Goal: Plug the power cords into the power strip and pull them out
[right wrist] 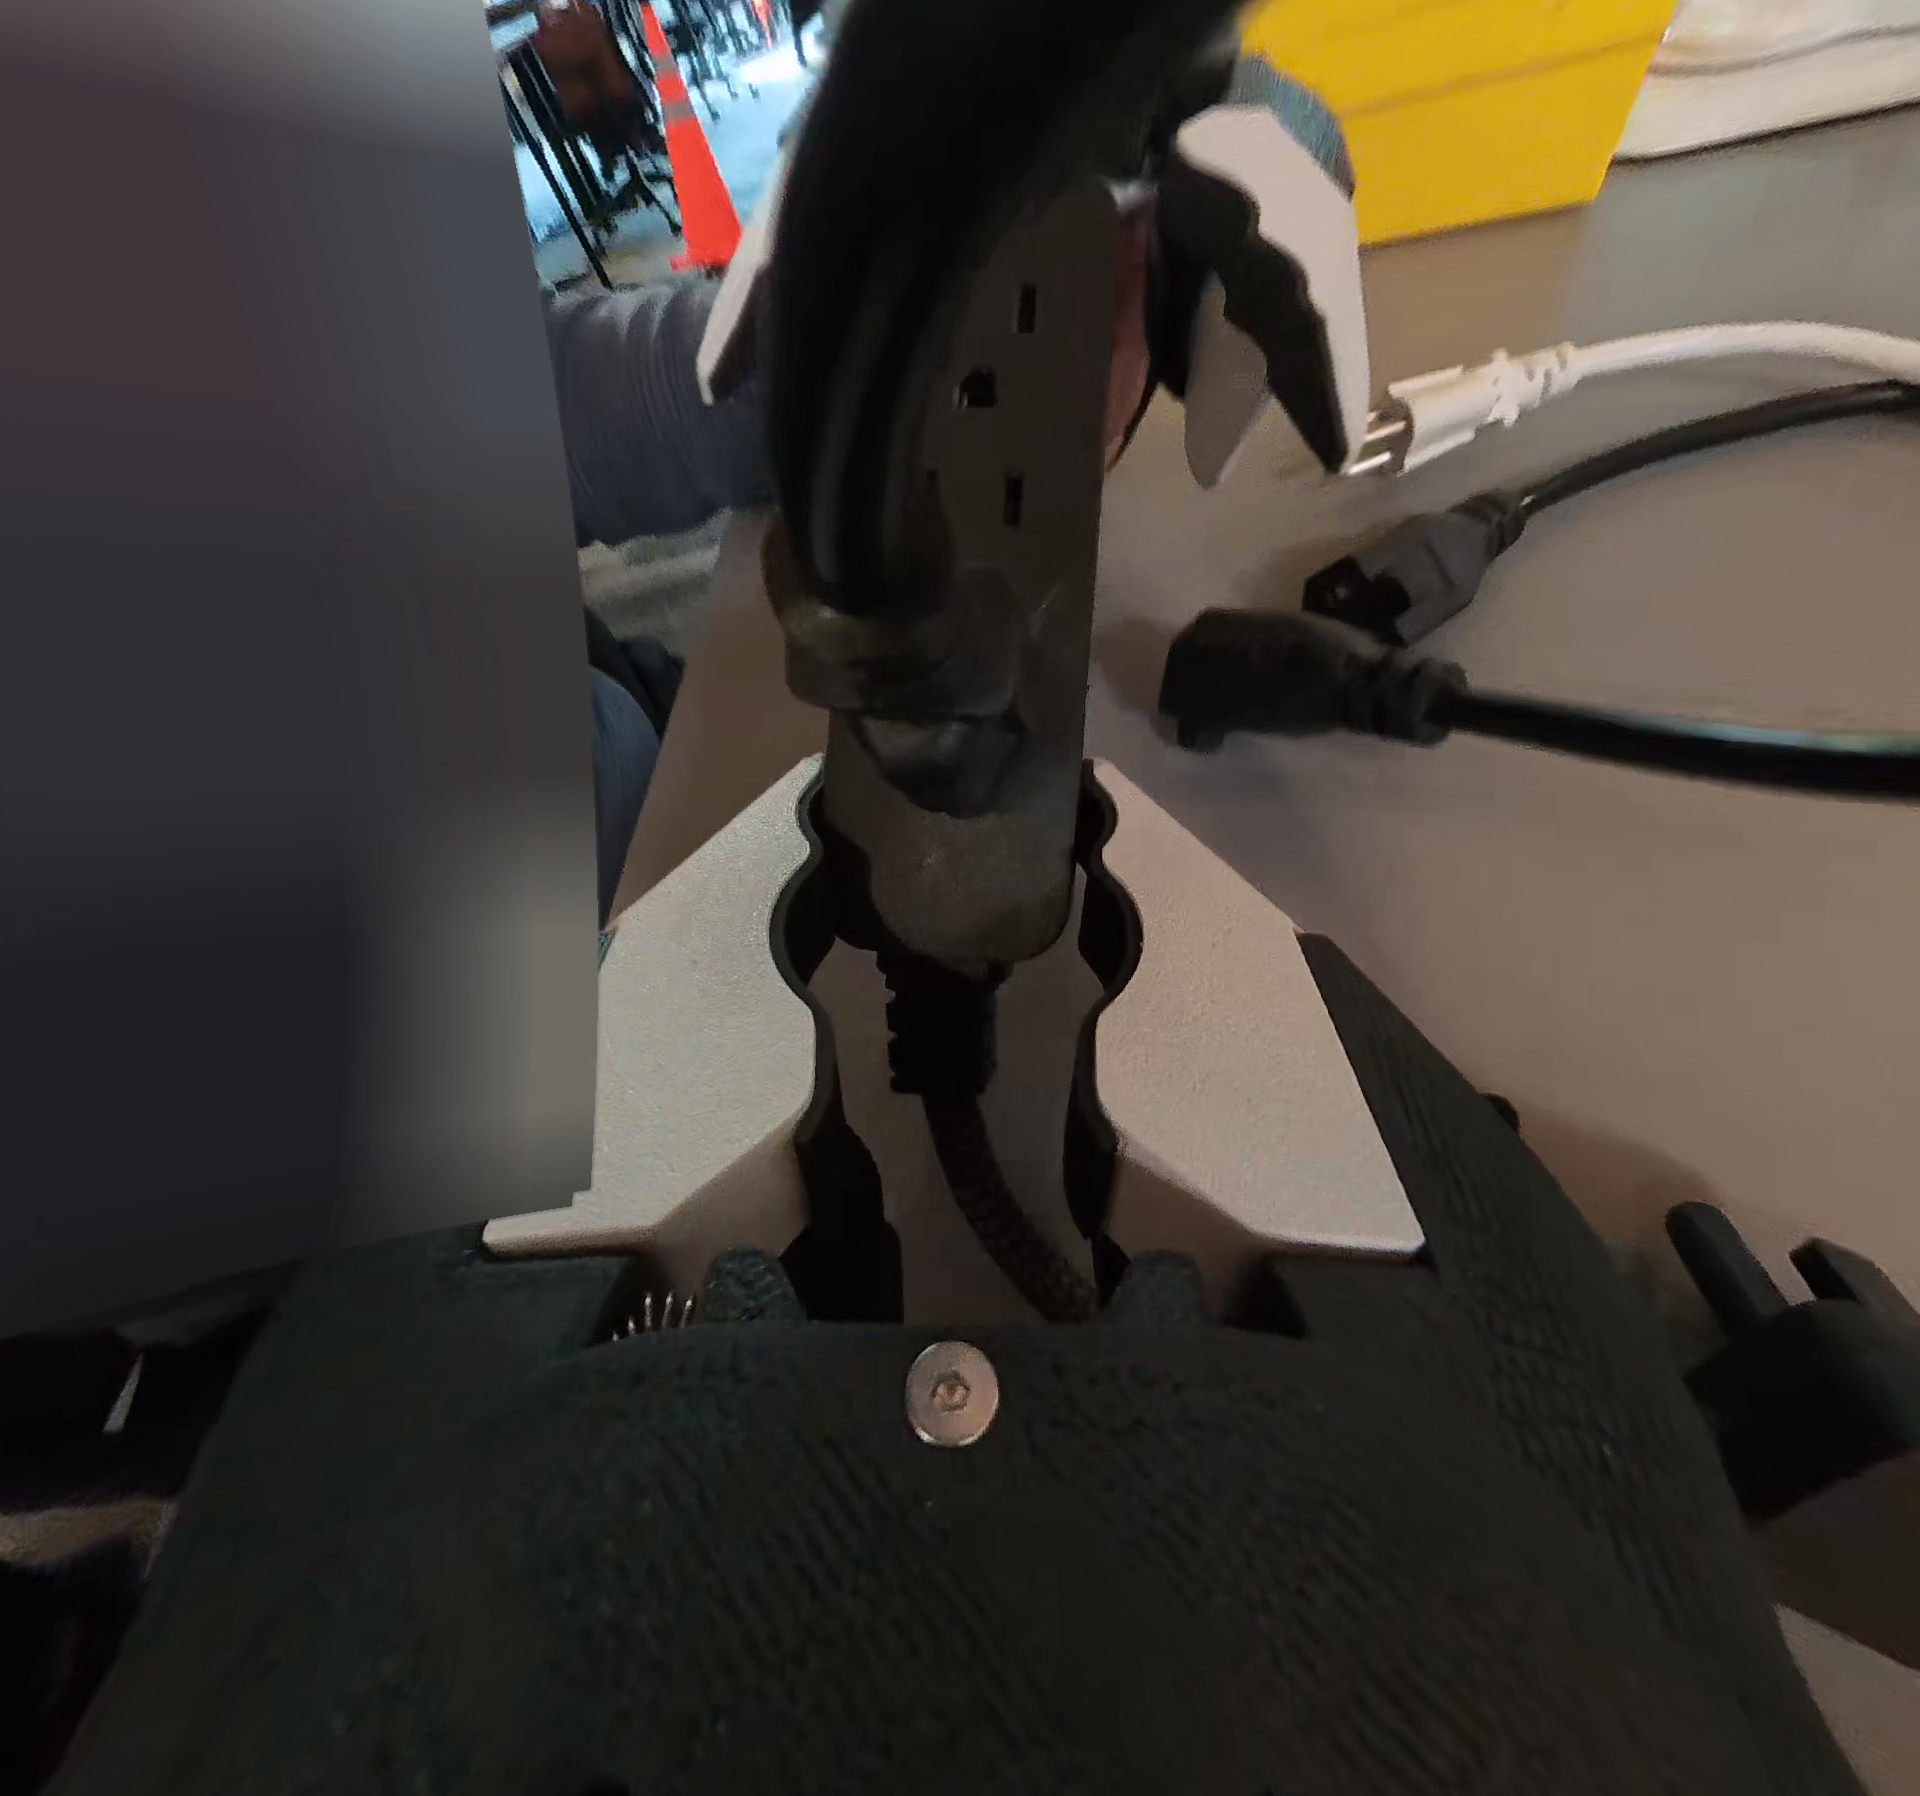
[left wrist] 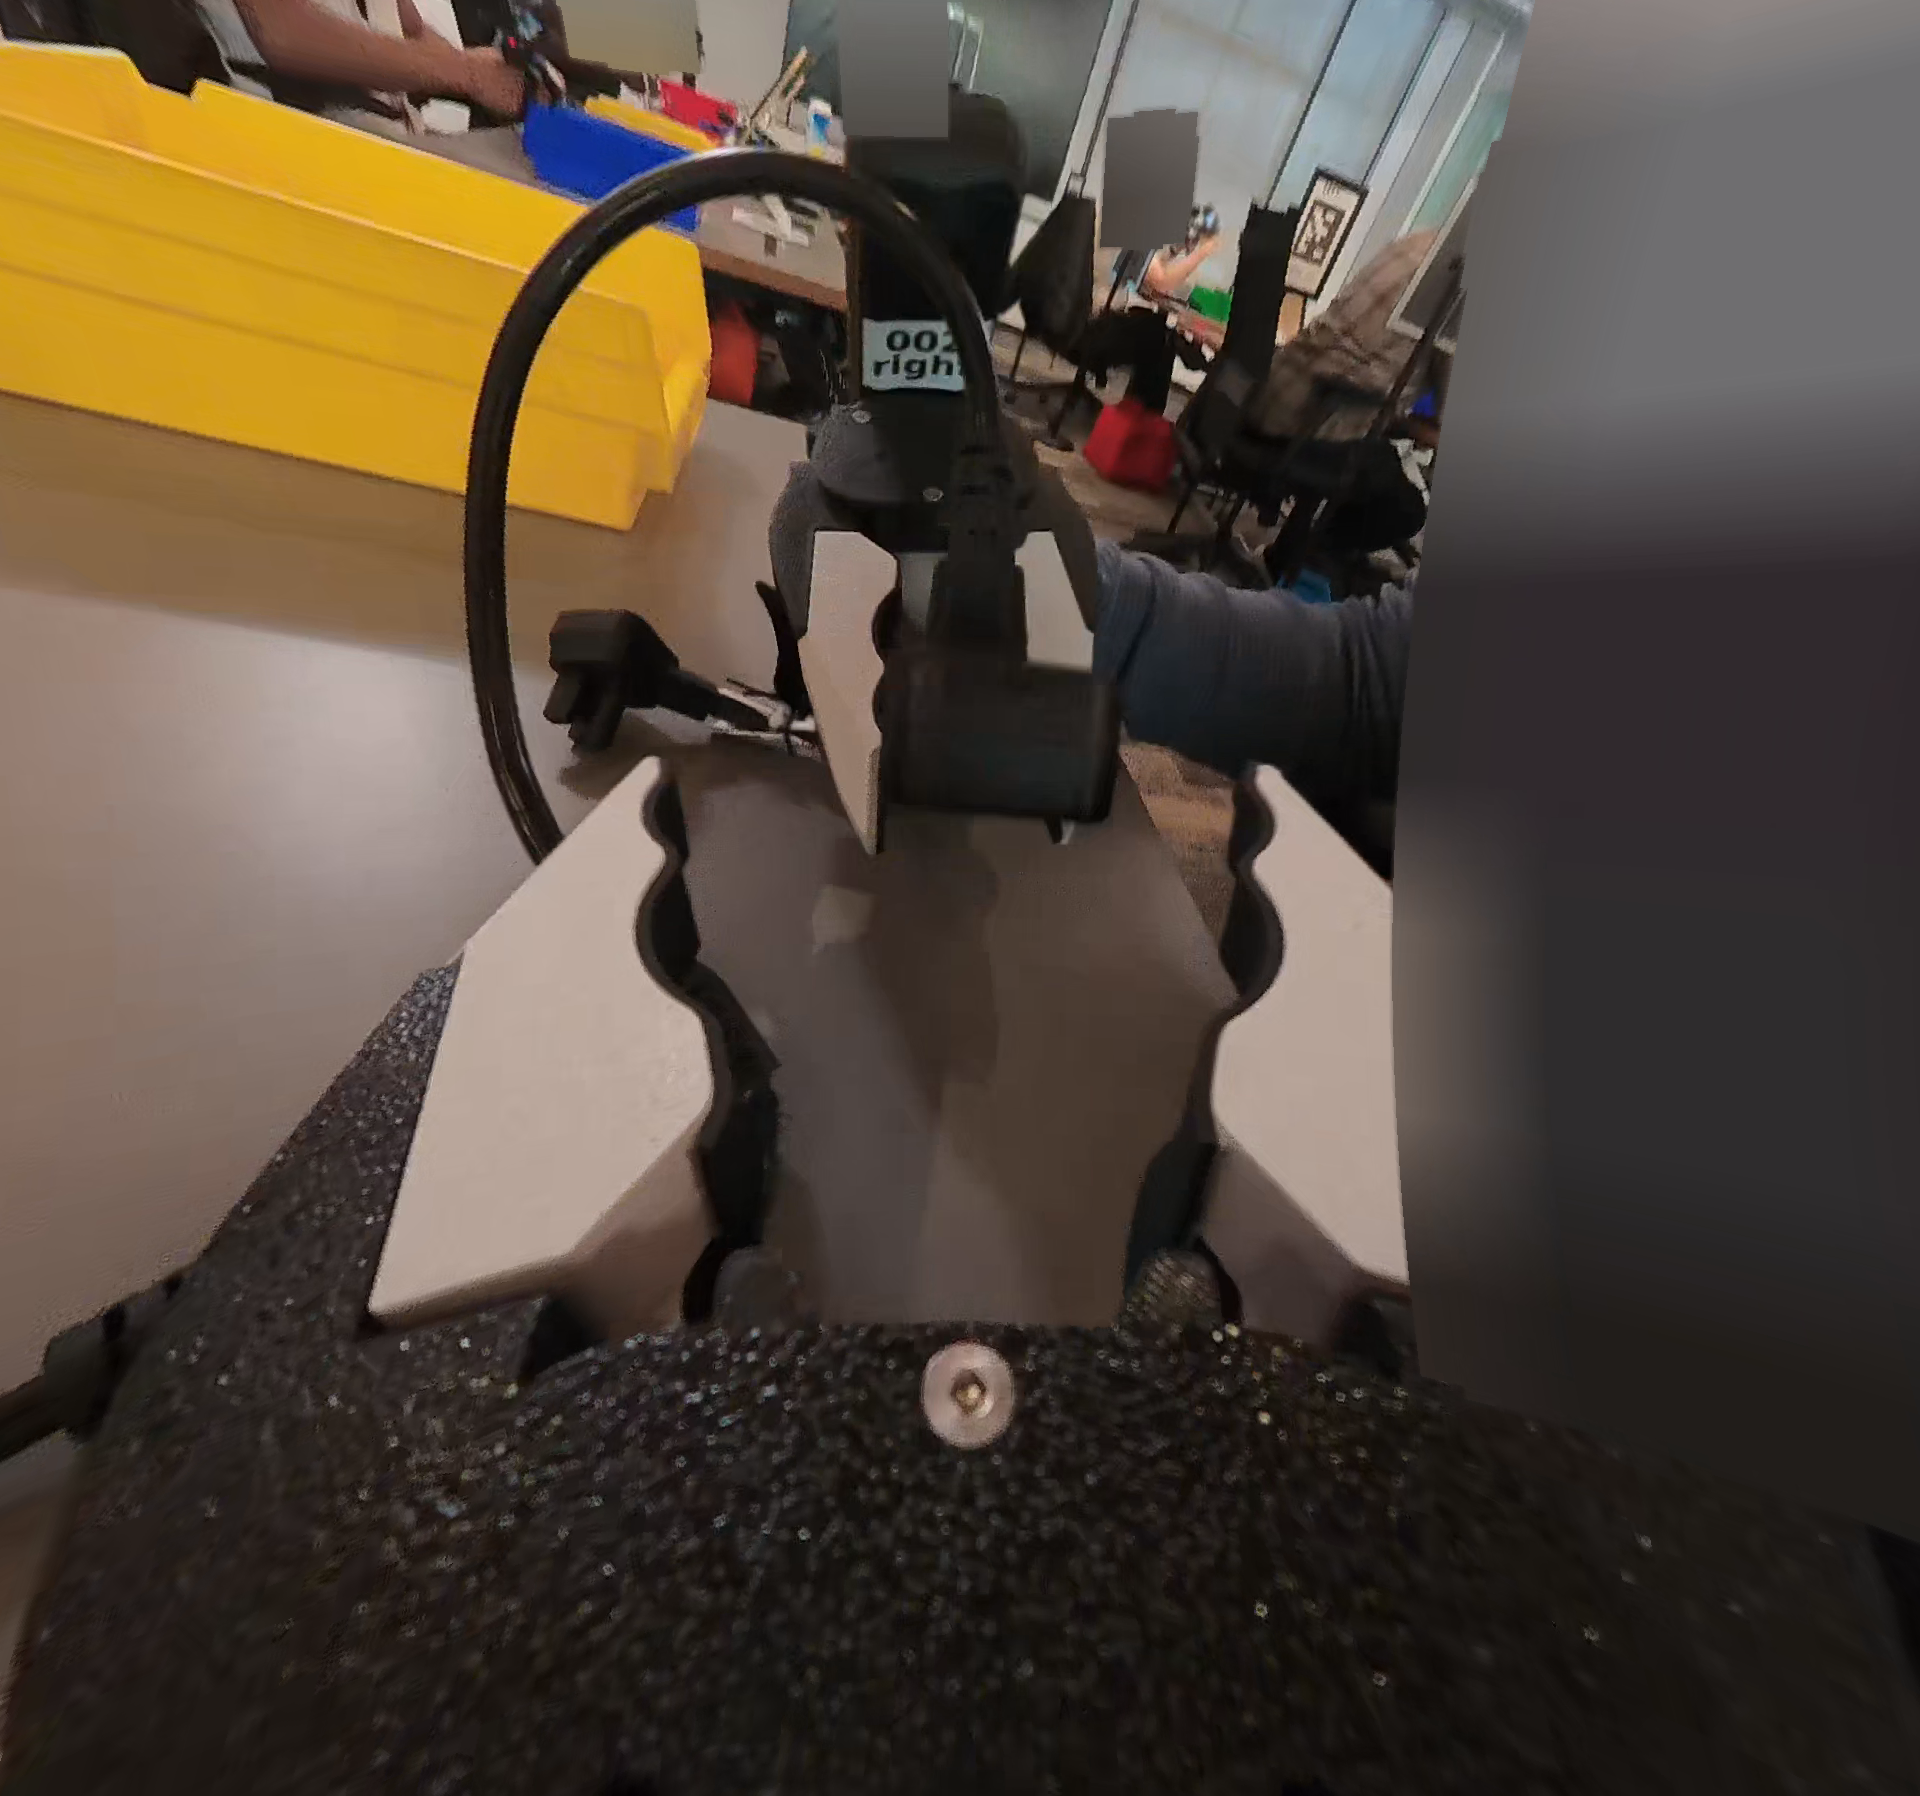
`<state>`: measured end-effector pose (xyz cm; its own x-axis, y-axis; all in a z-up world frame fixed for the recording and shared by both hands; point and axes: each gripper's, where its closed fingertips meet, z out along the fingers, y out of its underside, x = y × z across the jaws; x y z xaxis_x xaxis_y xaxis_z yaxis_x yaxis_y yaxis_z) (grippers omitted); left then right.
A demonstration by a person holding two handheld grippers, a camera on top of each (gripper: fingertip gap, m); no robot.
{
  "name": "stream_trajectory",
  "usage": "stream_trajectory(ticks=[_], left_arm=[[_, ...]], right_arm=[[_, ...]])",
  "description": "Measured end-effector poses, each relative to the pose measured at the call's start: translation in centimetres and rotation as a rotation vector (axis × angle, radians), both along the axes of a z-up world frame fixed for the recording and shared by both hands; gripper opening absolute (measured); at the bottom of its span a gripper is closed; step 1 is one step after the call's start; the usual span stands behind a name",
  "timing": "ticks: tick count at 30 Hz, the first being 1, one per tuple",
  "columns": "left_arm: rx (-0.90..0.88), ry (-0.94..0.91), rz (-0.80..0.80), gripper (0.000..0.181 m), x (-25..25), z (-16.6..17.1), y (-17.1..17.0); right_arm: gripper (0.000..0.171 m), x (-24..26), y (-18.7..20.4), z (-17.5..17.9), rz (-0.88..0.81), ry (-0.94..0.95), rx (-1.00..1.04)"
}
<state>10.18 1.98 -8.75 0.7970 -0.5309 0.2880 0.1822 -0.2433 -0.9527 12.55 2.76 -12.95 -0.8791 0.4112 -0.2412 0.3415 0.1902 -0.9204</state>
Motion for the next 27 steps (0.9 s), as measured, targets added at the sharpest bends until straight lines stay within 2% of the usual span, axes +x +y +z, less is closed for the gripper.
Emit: stream_trajectory(ticks=[5, 12, 18, 22, 24, 27], left_arm=[[0.047, -0.021, 0.001, 0.106, 1.9, -0.4, 2.0], [0.123, -0.073, -0.038, 0.061, 3.9, 0.2, 2.7], [0.104, -0.117, -0.091, 0.063, 4.2, 0.2, 2.4], [0.115, -0.072, -0.036, 0.055, 3.7, 0.1, 2.7], [0.141, -0.07, 0.003, 0.051, 3.0, 0.4, 2.7], [0.153, -0.097, 0.018, 0.049, 2.5, 0.6, 2.6]], right_arm=[[0.044, 0.0, -0.2, 0.7, 0.009, 0.006, -0.051], [0.044, 0.1, -0.7, -0.3, 0.016, 0.017, 0.028], [0.044, 0.1, -0.8, -0.4, 0.015, 0.022, 0.036], [0.045, 0.5, -0.5, -0.4, 0.007, 0.008, 0.047], [0.058, 0.6, 0.7, -0.2, -0.034, -0.018, 0.033], [0.059, 0.4, 2.9, 1.1, -0.152, -0.005, -0.115]])
